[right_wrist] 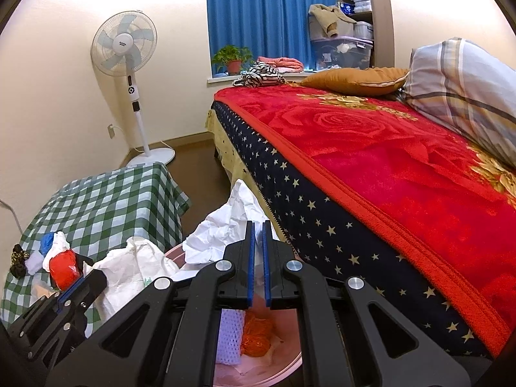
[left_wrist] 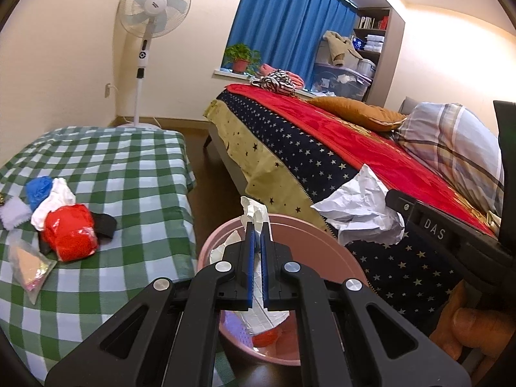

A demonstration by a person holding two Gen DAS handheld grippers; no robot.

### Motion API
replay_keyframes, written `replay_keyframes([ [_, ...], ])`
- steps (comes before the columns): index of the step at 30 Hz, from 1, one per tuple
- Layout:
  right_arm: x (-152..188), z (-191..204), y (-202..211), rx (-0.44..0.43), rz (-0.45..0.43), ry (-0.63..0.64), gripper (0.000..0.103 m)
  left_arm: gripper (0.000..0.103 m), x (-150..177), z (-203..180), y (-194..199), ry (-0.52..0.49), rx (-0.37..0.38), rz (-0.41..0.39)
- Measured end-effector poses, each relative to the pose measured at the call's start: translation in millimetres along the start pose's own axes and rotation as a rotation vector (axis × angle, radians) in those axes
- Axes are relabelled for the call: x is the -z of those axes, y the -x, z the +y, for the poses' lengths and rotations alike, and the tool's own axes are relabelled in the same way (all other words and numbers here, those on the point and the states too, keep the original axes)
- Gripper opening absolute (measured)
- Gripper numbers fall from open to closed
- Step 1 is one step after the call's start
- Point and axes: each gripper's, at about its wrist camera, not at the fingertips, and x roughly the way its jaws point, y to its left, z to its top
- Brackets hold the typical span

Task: Collect trash
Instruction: 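Carry both tissues over the pink bin and open both tools to drop them, then move both tools back over the remaining trash on the bed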

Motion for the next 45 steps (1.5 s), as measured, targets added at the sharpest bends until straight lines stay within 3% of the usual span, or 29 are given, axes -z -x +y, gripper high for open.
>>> replay_keyframes([
  [3,-0.4,-2.9,-1.3,0.016,-0.001,-0.015,0.007,0.005,1.0,-0.1,-4.2,0.005,0.028,0.011],
  [4,-0.3,-4.0,-1.6,0.022,0.001,-0.018,0.014,0.008,1.8,0.5,-6.9,0.008,0.032,0.023],
  [5,-0.1,-5.4,-1.8,0.037,-0.002,-0.025,0.021,0.018,3.3,1.8,-9.6,0.012,0.035,0.040],
  [6,0.0,-5.5,-0.6,0.043,-0.007,-0.030,0.036,0.023,4.5,2.8,-10.1,0.015,0.034,0.043],
  [7,-0.2,-6.2,0.3,0.046,-0.012,-0.034,0.040,0.023,5.6,4.9,-9.2,0.020,0.028,0.042],
  [12,0.4,-4.8,3.6,0.031,-0.021,-0.029,0.040,0.023,5.1,13.4,0.3,0.034,0.011,0.033],
  [24,7.2,16.7,23.1,-0.101,-0.049,0.010,0.040,0.023,3.3,38.7,43.5,0.049,-0.066,-0.028],
  [45,30.1,107.5,23.6,-0.338,-0.034,0.100,0.040,0.023,17.6,125.3,81.2,0.195,-0.266,-0.037],
])
